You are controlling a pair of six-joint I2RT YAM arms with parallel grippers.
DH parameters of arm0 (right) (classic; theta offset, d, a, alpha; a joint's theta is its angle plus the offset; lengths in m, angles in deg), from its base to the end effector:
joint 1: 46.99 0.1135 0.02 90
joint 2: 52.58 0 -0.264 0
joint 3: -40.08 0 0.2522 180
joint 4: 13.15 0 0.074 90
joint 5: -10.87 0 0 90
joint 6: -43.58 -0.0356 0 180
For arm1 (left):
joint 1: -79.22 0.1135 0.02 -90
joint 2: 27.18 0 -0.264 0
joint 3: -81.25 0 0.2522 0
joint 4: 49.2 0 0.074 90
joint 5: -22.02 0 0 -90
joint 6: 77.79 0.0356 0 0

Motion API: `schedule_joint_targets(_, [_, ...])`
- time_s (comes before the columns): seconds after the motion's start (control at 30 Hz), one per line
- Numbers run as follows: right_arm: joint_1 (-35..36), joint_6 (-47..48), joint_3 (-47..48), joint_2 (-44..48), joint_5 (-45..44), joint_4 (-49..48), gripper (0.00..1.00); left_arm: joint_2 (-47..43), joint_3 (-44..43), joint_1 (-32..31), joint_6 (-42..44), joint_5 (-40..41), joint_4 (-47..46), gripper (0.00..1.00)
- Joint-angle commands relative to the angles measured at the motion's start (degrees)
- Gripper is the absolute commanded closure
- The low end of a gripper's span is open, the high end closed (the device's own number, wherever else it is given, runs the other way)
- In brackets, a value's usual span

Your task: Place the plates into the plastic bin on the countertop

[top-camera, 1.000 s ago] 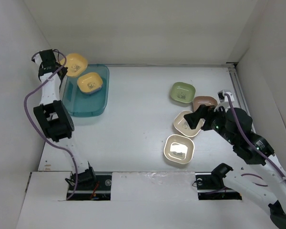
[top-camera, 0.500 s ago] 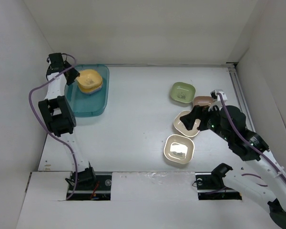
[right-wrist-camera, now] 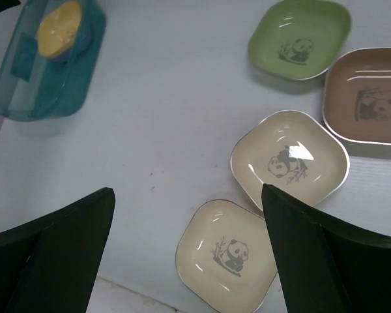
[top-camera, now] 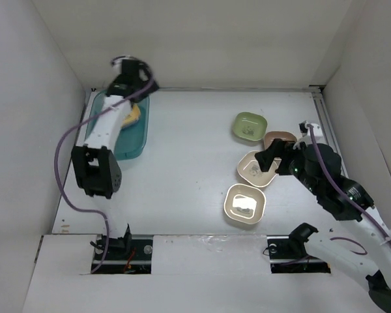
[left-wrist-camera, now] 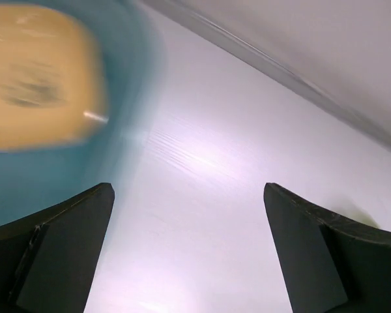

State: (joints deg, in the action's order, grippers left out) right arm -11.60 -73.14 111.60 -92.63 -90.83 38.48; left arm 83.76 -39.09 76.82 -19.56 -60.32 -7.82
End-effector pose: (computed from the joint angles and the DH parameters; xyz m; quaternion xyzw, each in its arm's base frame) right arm 0.1144 0.0724 0.3775 -0.0035 0.8178 0.2222 0.5309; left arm 0.4557 -0.0143 0.3434 -0.2525 0.8359 -0.0863 0.4797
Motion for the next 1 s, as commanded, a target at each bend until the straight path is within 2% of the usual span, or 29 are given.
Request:
schedule_joint_targets(0.0, [0.6, -3.7, 6.0, -0.2, -11.9, 4.0, 0.0, -11.5, 6.2, -19.5, 0.0, 5.6, 2.4, 0.0])
schedule_joint_targets(0.03, [0.1, -4.3, 8.0, -0.2, -13.5, 5.4, 0.0, -14.3, 9.5, -26.9, 0.0, 7.4, 1.6, 0.0])
schedule_joint_targets(0.07, [0.1, -4.9, 8.9, -0.2, -14.7, 6.4, 0.0, -16.0, 13.4, -30.4, -1.3, 8.9, -1.7, 0.0])
schedule_joint_targets(0.13, [0.1, -4.9, 10.8, 0.5, -16.7, 8.7, 0.0, -19.8, 22.6, -38.8, -0.6, 6.1, -5.7, 0.0])
schedule_joint_targets(0.23, [0.1, -4.4, 12.9, 1.0, -17.2, 11.5, 0.0, -21.2, 29.1, -46.5, -1.9, 7.8, -7.3, 0.0])
schedule_joint_targets(0.27, [0.1, -3.9, 13.7, 1.0, -17.2, 11.5, 0.0, -21.8, 30.3, -51.2, -1.9, 7.8, -7.3, 0.0])
schedule_joint_targets(0.4, [0.1, -3.3, 14.3, 2.1, -17.2, 12.1, 0.0, -20.4, 34.5, -59.5, -4.0, 9.8, -5.3, 0.0])
schedule_joint_targets(0.53, [0.1, -2.8, 13.1, 2.6, -13.8, 9.4, 0.0, -16.8, 38.8, -62.6, -6.6, 8.5, -8.7, 0.02])
schedule_joint_targets(0.7, [0.1, -2.8, 12.5, 2.6, -11.1, 8.4, 0.0, -14.1, 41.7, -63.1, -6.6, 4.6, -13.7, 0.04])
schedule_joint_targets(0.87, [0.1, -2.3, 11.9, 2.7, -9.9, 8.4, 0.0, -7.4, 41.7, -63.1, -8.5, 7.3, -10.8, 0.18])
schedule_joint_targets(0.97, [0.1, -2.3, 11.3, 3.3, -9.9, 7.7, 0.0, -1.8, 39.3, -63.1, -9.6, 8.8, -8.7, 0.36])
